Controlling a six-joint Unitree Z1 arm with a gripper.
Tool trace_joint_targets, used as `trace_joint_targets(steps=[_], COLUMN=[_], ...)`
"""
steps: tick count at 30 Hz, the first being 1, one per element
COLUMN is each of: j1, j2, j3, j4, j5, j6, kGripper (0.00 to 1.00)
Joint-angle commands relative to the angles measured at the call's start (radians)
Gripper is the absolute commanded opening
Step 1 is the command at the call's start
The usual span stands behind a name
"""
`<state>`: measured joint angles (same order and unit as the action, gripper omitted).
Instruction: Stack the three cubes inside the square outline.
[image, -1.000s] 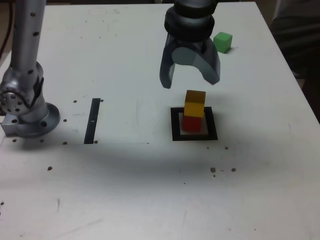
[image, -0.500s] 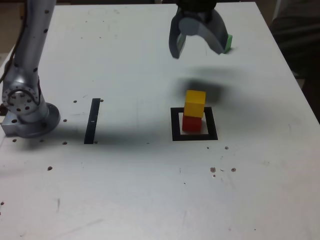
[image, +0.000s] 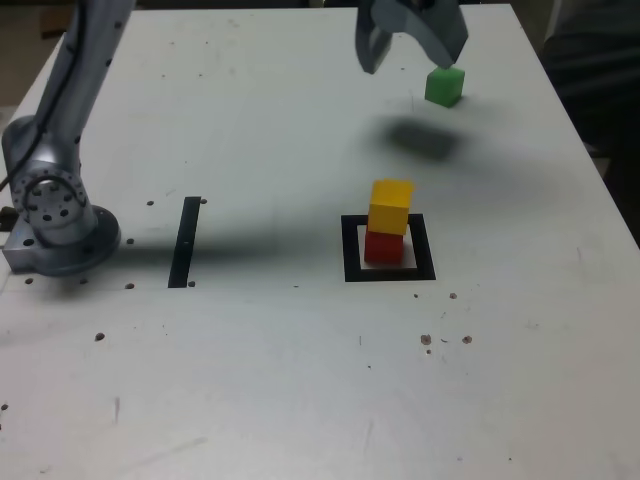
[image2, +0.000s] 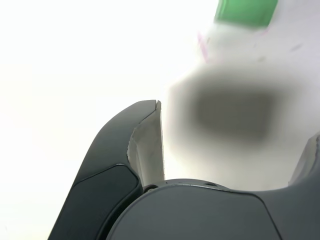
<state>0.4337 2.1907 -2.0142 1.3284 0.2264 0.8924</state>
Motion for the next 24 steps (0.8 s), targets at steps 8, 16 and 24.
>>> trace_joint_targets(steps=[8,16,24], j1=[0.037,0.065,0.072], j2=[0.117,0.237,0.348], j3=[-0.151,-0.322,-0.497], j4=[0.019,0.049,0.098], j5=[0.054,0.081,0.082], j6=[0.094,0.172,0.221], kGripper=[0.99,0.99,0.98])
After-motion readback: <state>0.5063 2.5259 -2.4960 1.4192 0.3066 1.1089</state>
